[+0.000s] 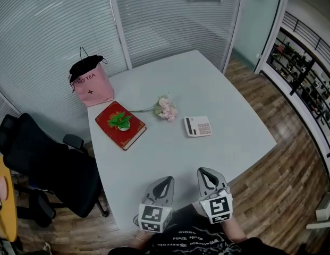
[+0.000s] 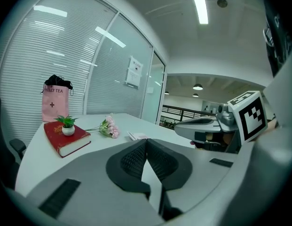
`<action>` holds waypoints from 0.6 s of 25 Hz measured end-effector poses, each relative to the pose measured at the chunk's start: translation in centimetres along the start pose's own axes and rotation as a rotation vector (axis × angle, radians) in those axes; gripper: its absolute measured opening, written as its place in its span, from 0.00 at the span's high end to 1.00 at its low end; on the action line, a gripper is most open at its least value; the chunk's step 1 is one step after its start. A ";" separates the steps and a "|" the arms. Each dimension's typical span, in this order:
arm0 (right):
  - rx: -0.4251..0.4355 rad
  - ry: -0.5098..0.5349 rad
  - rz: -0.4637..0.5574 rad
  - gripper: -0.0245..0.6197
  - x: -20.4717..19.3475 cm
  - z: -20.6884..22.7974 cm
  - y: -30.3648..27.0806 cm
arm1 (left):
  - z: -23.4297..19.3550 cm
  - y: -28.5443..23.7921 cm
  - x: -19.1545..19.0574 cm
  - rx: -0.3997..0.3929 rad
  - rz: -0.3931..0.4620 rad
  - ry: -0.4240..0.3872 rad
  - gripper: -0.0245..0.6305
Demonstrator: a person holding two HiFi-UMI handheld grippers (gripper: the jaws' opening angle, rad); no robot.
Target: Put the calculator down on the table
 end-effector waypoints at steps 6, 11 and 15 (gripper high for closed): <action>-0.001 0.051 0.018 0.95 -0.3 0.3 -0.9 | -0.2 -0.3 0.2 -0.006 0.017 -0.004 0.93; -0.004 0.053 0.002 0.95 -0.2 0.0 -1.0 | -0.3 -0.6 0.1 -0.007 0.013 -0.002 0.93; -0.003 0.071 0.006 0.95 -0.3 0.1 -1.2 | -0.3 -0.6 0.0 -0.001 0.011 -0.002 0.93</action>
Point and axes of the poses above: the fingertips, and each gripper's own axes: y backward along the fingers, z to its right, x out of its top, the point moved 10 cm from there along y, backward along the fingers, and after that the axes turned 8 degrees about -y, right-handed, at the moved point
